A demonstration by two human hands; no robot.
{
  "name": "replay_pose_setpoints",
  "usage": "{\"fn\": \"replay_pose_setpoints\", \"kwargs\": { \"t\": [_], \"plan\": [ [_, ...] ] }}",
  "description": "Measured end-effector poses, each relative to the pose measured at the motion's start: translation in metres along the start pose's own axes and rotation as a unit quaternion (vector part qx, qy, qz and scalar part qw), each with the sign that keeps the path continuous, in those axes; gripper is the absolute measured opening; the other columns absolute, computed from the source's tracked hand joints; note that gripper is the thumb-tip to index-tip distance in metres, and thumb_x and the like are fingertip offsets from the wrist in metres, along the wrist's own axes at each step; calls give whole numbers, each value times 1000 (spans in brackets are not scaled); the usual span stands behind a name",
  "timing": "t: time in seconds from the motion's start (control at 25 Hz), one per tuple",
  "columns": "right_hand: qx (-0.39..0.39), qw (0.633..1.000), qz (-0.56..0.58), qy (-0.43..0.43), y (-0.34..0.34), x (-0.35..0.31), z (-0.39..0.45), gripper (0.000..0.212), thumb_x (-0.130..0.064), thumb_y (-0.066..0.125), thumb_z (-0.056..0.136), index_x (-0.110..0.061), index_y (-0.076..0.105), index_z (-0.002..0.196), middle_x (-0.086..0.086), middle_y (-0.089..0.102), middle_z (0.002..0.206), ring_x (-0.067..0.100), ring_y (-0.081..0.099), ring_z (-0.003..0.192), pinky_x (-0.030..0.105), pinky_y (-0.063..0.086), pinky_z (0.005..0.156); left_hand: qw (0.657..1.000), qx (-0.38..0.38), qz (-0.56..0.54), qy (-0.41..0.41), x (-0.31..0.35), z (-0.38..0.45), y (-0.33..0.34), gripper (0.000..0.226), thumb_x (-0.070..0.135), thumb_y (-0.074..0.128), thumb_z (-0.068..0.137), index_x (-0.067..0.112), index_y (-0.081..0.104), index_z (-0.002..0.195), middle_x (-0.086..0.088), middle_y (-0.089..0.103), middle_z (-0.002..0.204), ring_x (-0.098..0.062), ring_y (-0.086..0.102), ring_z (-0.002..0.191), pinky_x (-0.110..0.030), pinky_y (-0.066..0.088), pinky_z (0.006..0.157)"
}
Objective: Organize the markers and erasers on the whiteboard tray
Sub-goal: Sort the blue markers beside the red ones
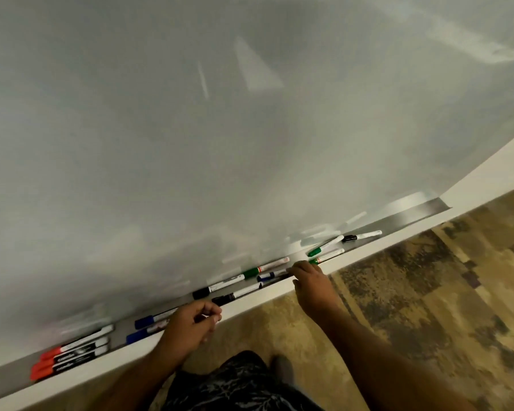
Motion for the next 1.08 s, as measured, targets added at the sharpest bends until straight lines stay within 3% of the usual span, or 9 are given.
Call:
{"fn": "replay_pose_setpoints", "kwargs": {
  "t": [0.2,0.36,0.44,0.64,0.8,1.0,1.08],
  "plan": [
    [-72,990,-62,-100,4,8,34,33,-25,64,97,-28,68,129,-3,62,135,26,57,118,41,52,93,1000,24,13,-1,3,-11,22,22,15,73,88,36,74,87,3,76,87,-11,72,72,-23,55,54],
    [-31,982,-26,-184,6,15,47,23,-16,83,82,-23,78,103,-1,72,103,32,64,93,44,53,73,998,57,-9,-25,-13,-23,28,16,17,70,89,33,73,91,9,75,90,-9,72,78,-20,56,60],
    [10,976,0,-216,6,9,47,23,-13,87,79,-22,79,99,-1,73,95,31,62,84,44,53,67,995,76,-35,-45,-24,-30,27,18,15,70,90,32,73,91,8,75,91,-10,72,79,-21,58,63],
    [44,952,71,-296,13,-62,34,23,-17,80,87,-21,78,109,-2,72,102,28,65,92,44,52,72,981,151,-97,-76,-41,-43,-2,14,15,68,94,29,71,99,4,75,94,-12,73,82,-26,62,69],
    [34,925,109,-363,26,-143,27,20,-19,75,92,-18,77,112,1,72,107,24,67,99,40,55,78,943,225,-242,-45,-37,-46,-41,18,23,67,97,25,71,114,-4,76,105,-20,75,90,-34,63,74],
    [14,928,107,-358,51,-209,9,22,-19,75,90,-20,77,111,2,73,109,26,66,101,41,56,79,921,240,-304,-30,-39,-45,-86,13,9,73,91,18,78,99,-12,78,94,-30,76,90,-31,62,76],
    [8,943,170,-287,57,-216,6,25,-20,77,90,-20,77,115,-1,74,113,19,66,105,36,56,87,909,265,-317,-41,-45,-46,-98,12,5,75,88,15,78,94,-13,79,91,-30,77,87,-29,62,74]
  ]
}}
Point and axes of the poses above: each hand's wrist, its own z-axis towards the middle knuckle, its own y-axis out of the palm, x = y × z, the point moved 4 cm from there along z, towards the middle knuckle
